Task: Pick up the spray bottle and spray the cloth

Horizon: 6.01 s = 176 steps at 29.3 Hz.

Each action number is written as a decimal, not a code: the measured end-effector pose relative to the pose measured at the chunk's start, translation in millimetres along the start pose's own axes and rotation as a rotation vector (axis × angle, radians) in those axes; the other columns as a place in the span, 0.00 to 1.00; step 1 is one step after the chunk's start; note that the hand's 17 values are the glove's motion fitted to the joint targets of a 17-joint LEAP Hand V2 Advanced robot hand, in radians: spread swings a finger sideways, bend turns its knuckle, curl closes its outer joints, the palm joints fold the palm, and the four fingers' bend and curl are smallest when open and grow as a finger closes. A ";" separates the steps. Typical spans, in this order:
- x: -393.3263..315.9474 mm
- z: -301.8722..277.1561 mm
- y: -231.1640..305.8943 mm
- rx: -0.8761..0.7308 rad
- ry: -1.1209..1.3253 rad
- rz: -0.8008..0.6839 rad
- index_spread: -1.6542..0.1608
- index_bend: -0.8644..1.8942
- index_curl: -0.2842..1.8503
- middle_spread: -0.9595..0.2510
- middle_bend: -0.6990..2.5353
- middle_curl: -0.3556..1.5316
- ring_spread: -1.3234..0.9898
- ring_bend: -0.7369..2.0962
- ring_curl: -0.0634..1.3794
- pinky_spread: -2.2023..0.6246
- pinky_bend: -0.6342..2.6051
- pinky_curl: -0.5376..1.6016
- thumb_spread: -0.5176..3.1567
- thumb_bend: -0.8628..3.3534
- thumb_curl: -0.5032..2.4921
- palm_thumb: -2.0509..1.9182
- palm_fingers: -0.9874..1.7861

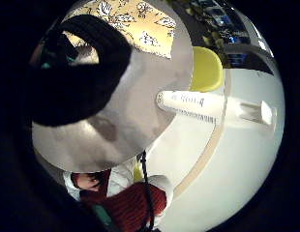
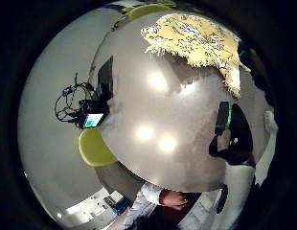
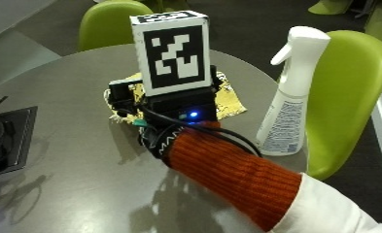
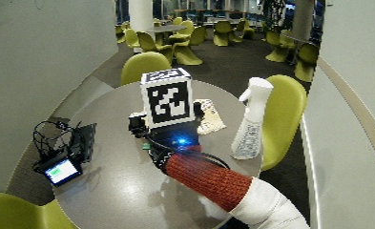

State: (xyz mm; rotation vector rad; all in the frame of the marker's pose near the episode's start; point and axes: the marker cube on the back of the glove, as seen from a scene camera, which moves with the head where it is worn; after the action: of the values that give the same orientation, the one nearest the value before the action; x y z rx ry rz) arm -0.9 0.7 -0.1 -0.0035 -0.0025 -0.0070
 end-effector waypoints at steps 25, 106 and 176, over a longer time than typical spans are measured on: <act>58.6 0.9 88.7 0.320 -0.736 -0.318 0.85 0.35 0.22 0.85 0.33 0.36 0.57 0.43 0.26 0.76 0.36 0.42 0.42 0.32 0.28 0.71 0.62; 221.1 -15.0 -79.6 0.329 0.537 0.208 0.76 0.38 0.34 0.71 0.33 0.46 0.51 0.42 0.36 0.78 0.24 0.41 0.30 0.20 0.38 0.81 0.65; 27.1 73.9 124.9 -0.085 -1.296 -0.588 0.71 0.34 0.25 0.77 0.30 0.44 0.54 0.39 0.36 0.80 0.26 0.40 0.43 0.21 0.36 0.80 0.33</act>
State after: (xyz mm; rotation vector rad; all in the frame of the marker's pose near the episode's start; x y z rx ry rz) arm 26.9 125.6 73.4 -0.0919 -1.2998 -0.5924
